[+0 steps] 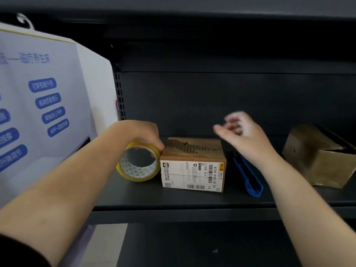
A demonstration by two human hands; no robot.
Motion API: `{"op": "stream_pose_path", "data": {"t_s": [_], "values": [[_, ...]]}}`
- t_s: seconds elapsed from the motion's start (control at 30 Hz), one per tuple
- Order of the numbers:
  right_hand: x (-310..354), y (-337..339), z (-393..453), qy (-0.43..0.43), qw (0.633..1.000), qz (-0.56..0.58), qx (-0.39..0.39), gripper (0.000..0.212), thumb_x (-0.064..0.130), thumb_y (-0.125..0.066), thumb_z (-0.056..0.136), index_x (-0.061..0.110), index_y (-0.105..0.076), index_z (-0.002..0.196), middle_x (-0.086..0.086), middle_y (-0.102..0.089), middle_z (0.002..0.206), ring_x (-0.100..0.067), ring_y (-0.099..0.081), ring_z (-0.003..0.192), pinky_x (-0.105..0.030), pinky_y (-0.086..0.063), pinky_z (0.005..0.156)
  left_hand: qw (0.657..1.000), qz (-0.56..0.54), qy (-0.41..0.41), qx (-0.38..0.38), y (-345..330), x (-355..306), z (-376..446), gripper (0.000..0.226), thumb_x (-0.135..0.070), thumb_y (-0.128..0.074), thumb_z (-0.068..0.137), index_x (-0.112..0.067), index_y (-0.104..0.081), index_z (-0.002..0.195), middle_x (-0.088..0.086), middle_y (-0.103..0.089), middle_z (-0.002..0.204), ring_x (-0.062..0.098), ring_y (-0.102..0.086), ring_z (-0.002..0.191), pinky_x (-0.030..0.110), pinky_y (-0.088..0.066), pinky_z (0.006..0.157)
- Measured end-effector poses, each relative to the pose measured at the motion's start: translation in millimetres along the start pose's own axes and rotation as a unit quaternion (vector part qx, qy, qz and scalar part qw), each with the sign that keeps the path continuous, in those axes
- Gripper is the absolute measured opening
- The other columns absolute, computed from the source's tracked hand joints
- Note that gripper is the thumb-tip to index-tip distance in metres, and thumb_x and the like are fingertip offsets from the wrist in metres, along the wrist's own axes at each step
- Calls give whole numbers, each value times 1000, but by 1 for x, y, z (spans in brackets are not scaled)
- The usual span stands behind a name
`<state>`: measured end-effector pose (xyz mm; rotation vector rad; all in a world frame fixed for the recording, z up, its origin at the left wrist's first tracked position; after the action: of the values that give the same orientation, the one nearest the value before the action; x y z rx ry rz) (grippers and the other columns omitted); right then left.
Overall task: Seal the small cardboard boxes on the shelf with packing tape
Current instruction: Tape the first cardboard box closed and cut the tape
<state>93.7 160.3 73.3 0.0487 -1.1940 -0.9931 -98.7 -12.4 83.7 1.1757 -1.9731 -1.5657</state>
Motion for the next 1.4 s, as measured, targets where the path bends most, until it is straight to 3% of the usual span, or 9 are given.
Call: {"op": "stream_pose_path", "data": {"t_s": [0.1, 0.2, 0.27, 0.43, 0.53, 0.6, 1.0, 1.2, 1.4], "values": [[40, -27, 21, 122, 923, -268, 248, 112, 89, -52, 43, 42, -20, 139, 6, -30, 149, -19, -29, 135, -49, -29, 106, 1000, 4, -5, -13, 0, -1, -1, 28, -49, -66, 54, -25, -66, 40, -8, -59, 42, 16, -61, 58, 28, -50, 58], [56, -68, 34, 120, 828, -385, 390, 123, 81, -62, 48, 38, -1, 146, 2, -10, 157, -25, -7, 143, -60, -6, 111, 1000, 1, -7, -23, -1, -2, -3, 28, -42, -66, 60, -19, -65, 43, -8, -58, 41, 13, -60, 51, 25, -48, 51], [51, -87, 38, 93, 816, -393, 413, 118, 72, -68, 56, 35, -2, 147, -2, -18, 154, -27, -19, 139, -55, -21, 109, 1000, -8, -13, -26, -3, 0, -3, 29, -40, -65, 66, -18, -64, 46, -7, -57, 41, 9, -58, 44, 23, -46, 48], [34, -81, 38, 99, 888, -266, 362, 103, 54, -76, 61, 43, -15, 143, 2, -34, 139, -21, -33, 127, -42, -38, 99, 979, -189, -72, -23, 1, 39, -23, 41, -57, -69, 69, -22, -65, 48, -10, -61, 49, 2, -58, 46, 24, -46, 60], [34, -63, 36, 108, 925, -125, 344, 94, 45, -80, 62, 50, -24, 138, 8, -36, 127, -15, -38, 119, -37, -39, 96, 878, -441, -175, 65, 10, 63, -44, 42, -53, -86, 43, -17, -72, 61, 0, -65, 58, 11, -64, 52, 24, -54, 55], [35, -56, 31, 122, 931, -65, 337, 87, 41, -81, 63, 55, -29, 133, 10, -37, 125, -11, -41, 115, -34, -41, 94, 847, -459, -245, 108, 20, 70, -51, 41, -46, -87, 50, -12, -70, 66, 2, -62, 53, 12, -59, 45, 22, -53, 49], [22, -49, 7, 110, 933, 249, 238, 66, 32, -81, 53, 39, -59, 115, -6, -45, 126, -25, -58, 109, -37, -56, 79, 934, -303, -187, -11, 57, 51, -74, 54, -73, -75, 43, -20, -69, 52, -4, -52, 40, 6, -44, 33, 16, -40, 38], [-3, -47, 0, 79, 931, 300, 191, 60, 33, -80, 52, 38, -61, 109, -14, -47, 128, -33, -54, 112, -40, -56, 77, 979, -166, -83, -85, 48, 51, -57, 37, -49, -68, 73, -17, -64, 55, -3, -51, 47, 10, -48, 43, 16, -44, 45], [-21, -35, -11, 66, 938, 291, 176, 56, 36, -80, 53, 38, -60, 105, -7, -49, 127, -27, -56, 112, -41, -55, 80, 983, -150, -91, -54, 28, 25, -35, 32, -50, -71, 69, -19, -71, 63, -6, -63, 56, 5, -61, 54, 21, -50, 61]]}}
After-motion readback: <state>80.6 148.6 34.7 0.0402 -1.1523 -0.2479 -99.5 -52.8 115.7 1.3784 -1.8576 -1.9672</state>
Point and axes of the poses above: each hand's wrist, its own z-axis towards the middle knuckle, its own y-axis out of the back of the hand, x = y × z, the point moved 1 cm from there along z, towards the middle knuckle
